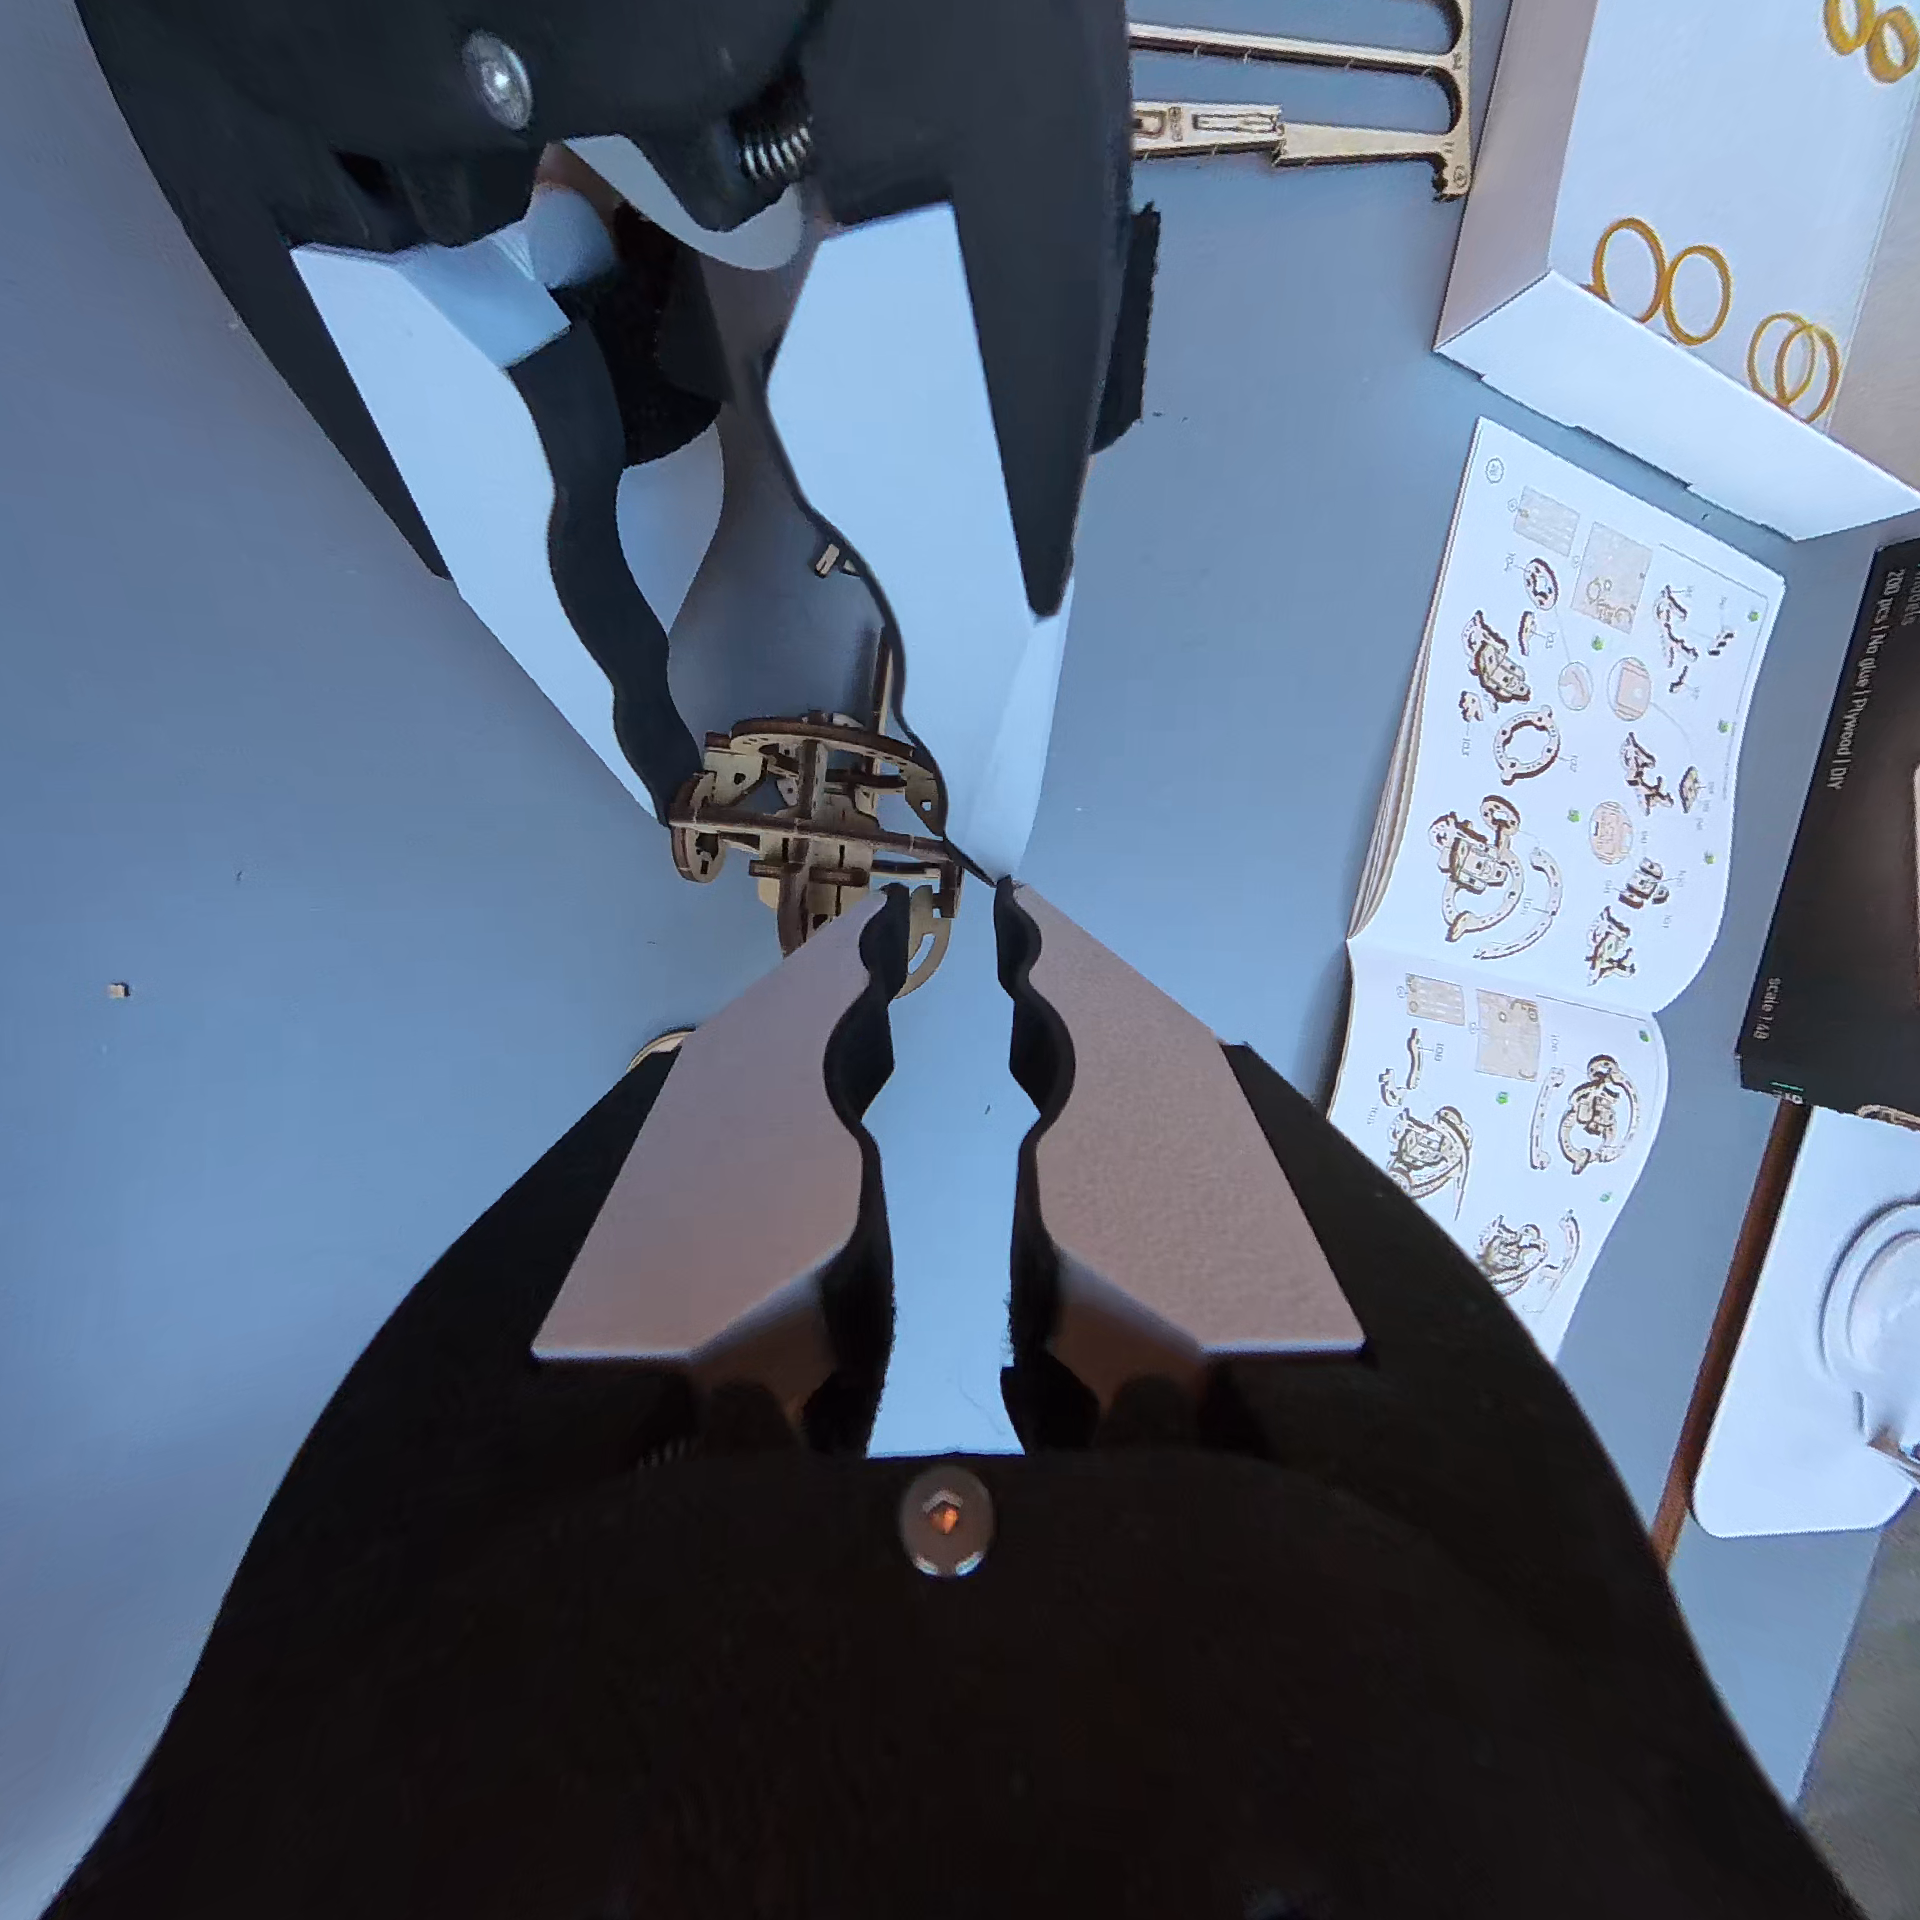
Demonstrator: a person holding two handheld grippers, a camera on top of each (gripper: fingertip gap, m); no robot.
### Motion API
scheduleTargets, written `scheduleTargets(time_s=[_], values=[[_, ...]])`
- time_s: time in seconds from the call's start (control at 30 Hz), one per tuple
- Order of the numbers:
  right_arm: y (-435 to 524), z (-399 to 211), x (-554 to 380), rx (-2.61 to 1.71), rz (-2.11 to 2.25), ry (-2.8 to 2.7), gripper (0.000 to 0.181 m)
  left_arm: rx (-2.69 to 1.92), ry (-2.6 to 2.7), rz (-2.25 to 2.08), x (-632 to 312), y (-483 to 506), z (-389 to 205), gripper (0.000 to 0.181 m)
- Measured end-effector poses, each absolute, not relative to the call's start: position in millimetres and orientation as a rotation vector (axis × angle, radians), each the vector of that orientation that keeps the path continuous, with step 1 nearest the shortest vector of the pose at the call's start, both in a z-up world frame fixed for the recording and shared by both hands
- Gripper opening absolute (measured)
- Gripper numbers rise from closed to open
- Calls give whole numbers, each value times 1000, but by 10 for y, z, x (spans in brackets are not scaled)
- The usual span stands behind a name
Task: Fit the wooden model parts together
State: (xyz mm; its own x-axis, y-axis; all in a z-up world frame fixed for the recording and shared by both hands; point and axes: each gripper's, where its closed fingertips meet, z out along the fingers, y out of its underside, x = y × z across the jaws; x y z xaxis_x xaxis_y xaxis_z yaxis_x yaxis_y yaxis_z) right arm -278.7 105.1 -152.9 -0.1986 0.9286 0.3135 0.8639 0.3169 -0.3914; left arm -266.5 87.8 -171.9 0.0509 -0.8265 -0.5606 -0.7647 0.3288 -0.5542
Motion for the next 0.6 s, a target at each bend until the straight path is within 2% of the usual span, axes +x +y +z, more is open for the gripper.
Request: scheduleTargets(time_s=[0.03,0.6], values=[[1056,-1530,-2789,-1579,171,-2101,14,-1443,1708,-95,-2666,880,-1719,60],[1083,-1582,-2805,-1564,184,-2095,7,-1462,1684,-155,-2671,902,-1729,60]])
